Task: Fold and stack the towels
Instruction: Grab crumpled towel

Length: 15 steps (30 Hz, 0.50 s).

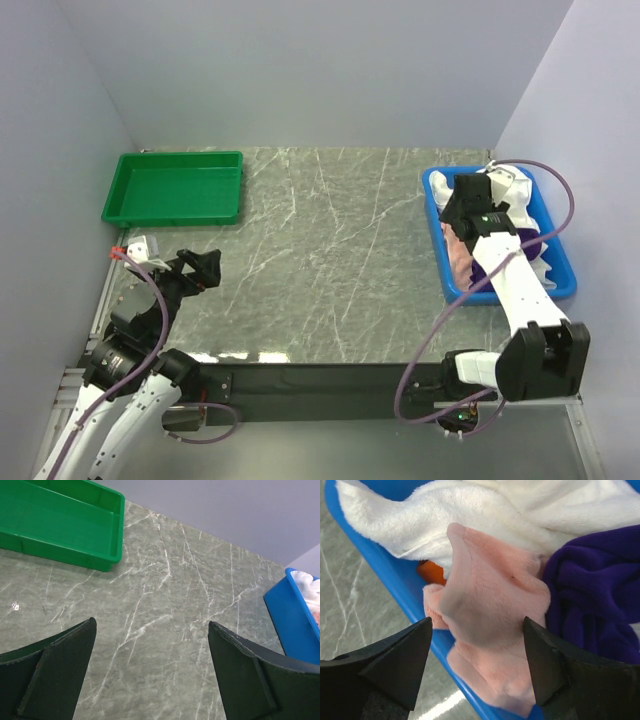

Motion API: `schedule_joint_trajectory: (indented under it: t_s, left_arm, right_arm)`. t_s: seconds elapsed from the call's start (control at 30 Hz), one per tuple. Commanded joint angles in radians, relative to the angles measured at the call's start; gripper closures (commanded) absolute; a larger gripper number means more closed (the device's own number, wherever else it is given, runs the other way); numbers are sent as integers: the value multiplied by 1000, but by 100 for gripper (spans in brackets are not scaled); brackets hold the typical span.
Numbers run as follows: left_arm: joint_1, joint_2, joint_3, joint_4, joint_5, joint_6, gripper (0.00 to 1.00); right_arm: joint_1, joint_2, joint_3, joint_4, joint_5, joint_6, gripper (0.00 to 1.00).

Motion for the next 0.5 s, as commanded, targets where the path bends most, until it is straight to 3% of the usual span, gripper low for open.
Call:
schedule_joint_trajectory:
  t_s: [0.0, 0.03, 0.07, 0.13, 0.17, 0.2, 0.33, 0.47]
  left_arm:
    - [-14, -14, 9, 22, -22, 10, 1]
    - [-15, -14, 8, 24, -21, 12, 1]
    - [-18, -17, 6, 25, -21, 12, 1]
    - [-21, -16, 6, 25, -24, 12, 1]
    - [-21, -14, 6, 24, -25, 12, 1]
    - [-23, -11, 6, 22, -27, 10, 1]
    - [-37, -5, 11, 15, -38, 8, 1]
    - [-38, 7, 11, 19, -39, 10, 1]
  right_arm:
    - [-25, 46, 7, 117, -11, 10, 27]
    - [-28, 65, 7, 122, 5, -4, 33]
    - [-35, 71, 12, 120, 14, -10, 48]
    - [-39, 68, 22, 111, 44, -42, 70]
    - [-39, 62, 42, 97, 52, -56, 89]
    - [-39, 56, 57, 90, 61, -90, 97]
    - [-39, -5, 212, 38, 74, -165, 100]
    - [-35, -47, 387, 86, -21, -245, 100]
